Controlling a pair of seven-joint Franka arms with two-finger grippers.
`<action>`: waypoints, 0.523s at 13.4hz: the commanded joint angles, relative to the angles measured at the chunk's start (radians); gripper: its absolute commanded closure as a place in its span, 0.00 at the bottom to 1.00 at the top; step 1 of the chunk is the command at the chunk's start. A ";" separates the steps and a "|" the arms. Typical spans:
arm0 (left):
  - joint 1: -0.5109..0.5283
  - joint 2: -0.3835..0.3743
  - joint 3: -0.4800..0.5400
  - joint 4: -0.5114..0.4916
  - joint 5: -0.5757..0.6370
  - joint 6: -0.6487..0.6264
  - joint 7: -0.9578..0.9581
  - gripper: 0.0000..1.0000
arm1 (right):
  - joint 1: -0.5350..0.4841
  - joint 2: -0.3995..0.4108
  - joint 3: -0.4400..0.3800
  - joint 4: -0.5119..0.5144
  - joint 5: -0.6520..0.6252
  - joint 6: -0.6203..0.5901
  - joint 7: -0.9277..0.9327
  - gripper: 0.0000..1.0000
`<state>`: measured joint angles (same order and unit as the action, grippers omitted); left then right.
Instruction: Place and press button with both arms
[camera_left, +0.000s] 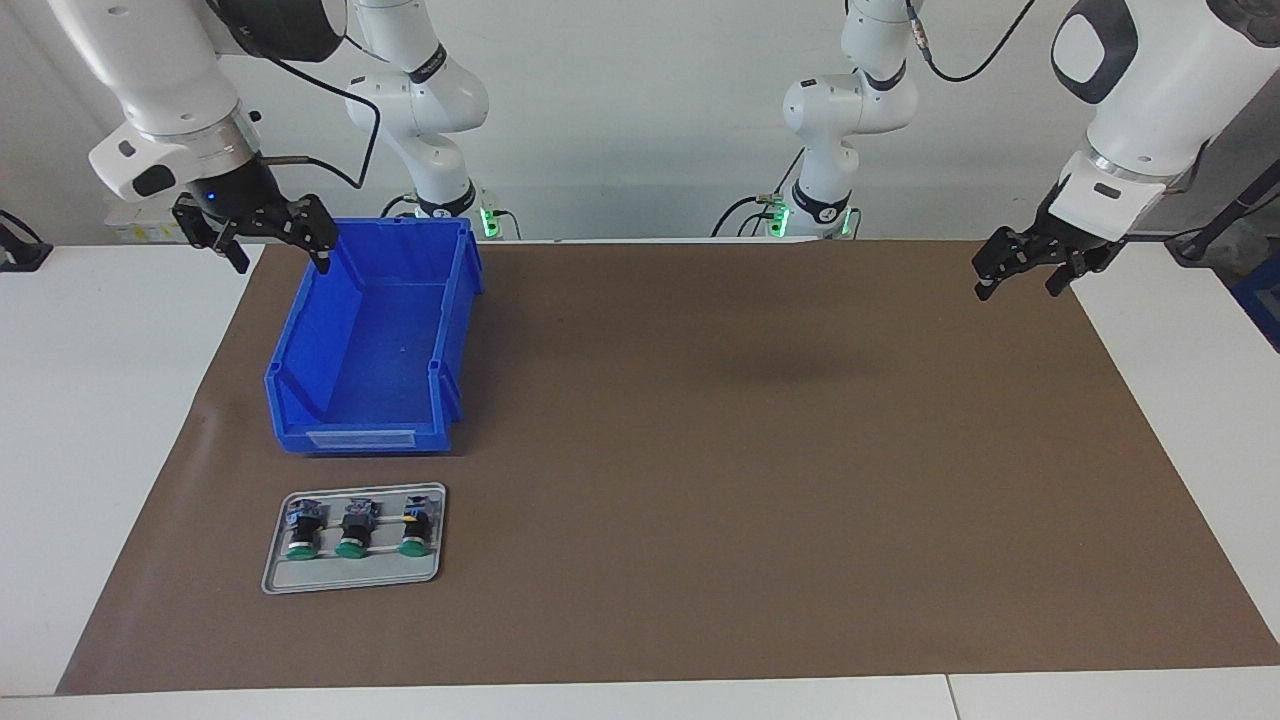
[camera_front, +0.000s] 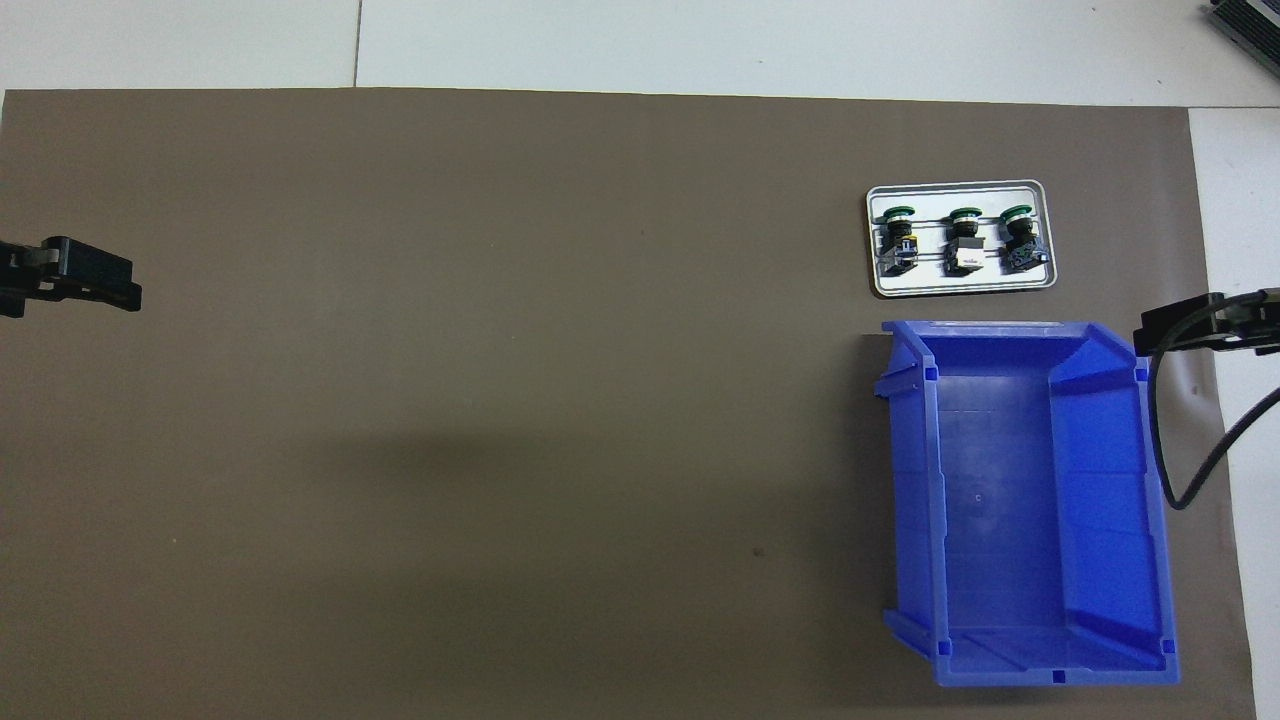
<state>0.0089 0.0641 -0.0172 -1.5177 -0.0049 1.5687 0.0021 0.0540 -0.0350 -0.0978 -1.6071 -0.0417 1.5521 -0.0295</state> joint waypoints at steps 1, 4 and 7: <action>0.003 -0.027 -0.003 -0.030 0.014 0.001 -0.008 0.00 | -0.009 -0.014 -0.010 -0.014 0.013 0.003 -0.032 0.00; 0.003 -0.027 -0.003 -0.030 0.014 0.001 -0.008 0.00 | -0.009 -0.014 -0.011 -0.016 0.013 0.000 -0.030 0.00; 0.003 -0.027 -0.003 -0.030 0.014 0.001 -0.008 0.00 | -0.011 -0.014 -0.011 -0.016 0.013 0.002 -0.032 0.00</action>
<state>0.0089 0.0641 -0.0172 -1.5180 -0.0049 1.5687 0.0021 0.0462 -0.0350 -0.1005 -1.6071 -0.0417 1.5521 -0.0299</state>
